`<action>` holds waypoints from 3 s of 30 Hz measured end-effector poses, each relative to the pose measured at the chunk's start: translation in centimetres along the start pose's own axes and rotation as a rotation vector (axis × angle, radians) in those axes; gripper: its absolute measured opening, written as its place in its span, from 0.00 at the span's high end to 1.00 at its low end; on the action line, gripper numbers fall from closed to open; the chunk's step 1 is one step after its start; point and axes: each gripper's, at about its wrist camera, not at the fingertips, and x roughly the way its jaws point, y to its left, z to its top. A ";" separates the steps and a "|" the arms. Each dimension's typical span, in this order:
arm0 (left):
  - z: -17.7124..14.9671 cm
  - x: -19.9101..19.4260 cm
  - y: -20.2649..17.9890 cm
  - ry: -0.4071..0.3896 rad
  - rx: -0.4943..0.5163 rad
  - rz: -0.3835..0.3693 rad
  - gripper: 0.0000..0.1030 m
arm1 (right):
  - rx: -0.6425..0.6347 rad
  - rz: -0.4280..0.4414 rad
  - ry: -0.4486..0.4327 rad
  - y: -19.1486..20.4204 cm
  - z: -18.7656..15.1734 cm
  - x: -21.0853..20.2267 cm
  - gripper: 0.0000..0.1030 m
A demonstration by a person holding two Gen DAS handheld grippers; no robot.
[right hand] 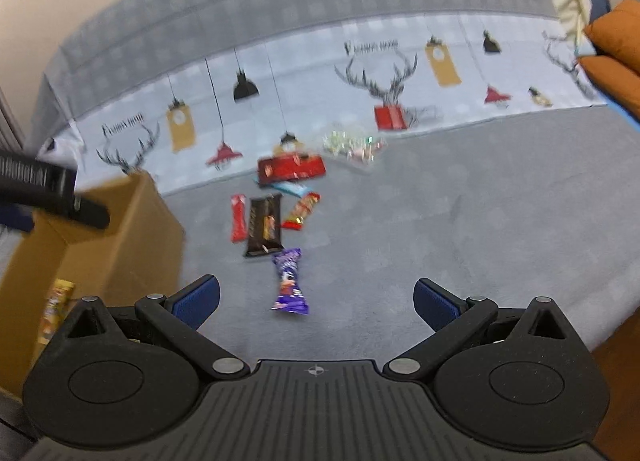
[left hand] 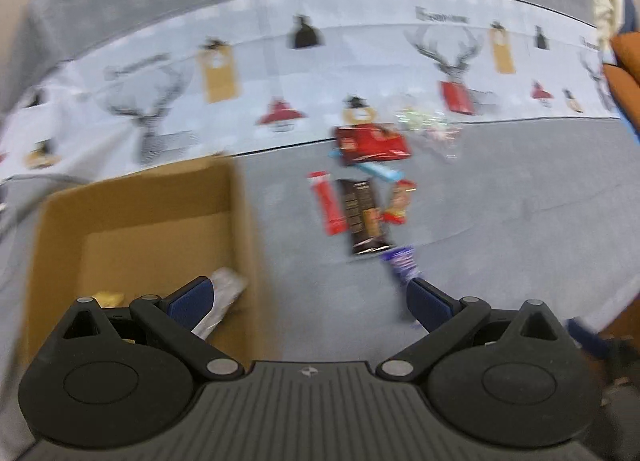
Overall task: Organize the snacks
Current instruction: 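Grasp the dark chocolate bar with left while right grasps the purple wrapper, then carry the chocolate bar with left toward the box while right lifts the purple wrapper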
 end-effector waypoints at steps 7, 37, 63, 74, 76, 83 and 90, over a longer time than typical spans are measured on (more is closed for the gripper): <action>6.4 9.3 -1.7 0.121 -0.034 -0.076 0.00 | -0.002 0.042 0.116 -0.4 0.0 9.8 0.00; 9.0 24.5 -3.2 0.325 -0.099 -0.023 0.19 | 0.124 -0.087 0.103 -1.5 -1.2 17.4 0.24; 5.0 15.3 -1.4 0.174 -0.115 -0.085 0.65 | 0.169 0.055 -0.075 -2.6 -0.2 14.1 0.84; 0.9 2.6 1.3 0.022 -0.163 -0.177 0.65 | 0.021 0.018 -0.174 -0.4 2.0 6.8 0.87; 0.0 0.1 2.7 -0.007 -0.176 -0.174 0.65 | -0.001 0.035 -0.190 0.5 2.2 4.8 0.87; -4.3 -6.0 9.1 -0.074 -0.222 -0.100 0.65 | -0.098 0.118 -0.235 5.1 2.1 -1.4 0.86; -10.2 -9.4 16.5 -0.093 -0.314 -0.011 0.65 | -0.186 0.216 -0.229 11.1 1.2 -5.4 0.86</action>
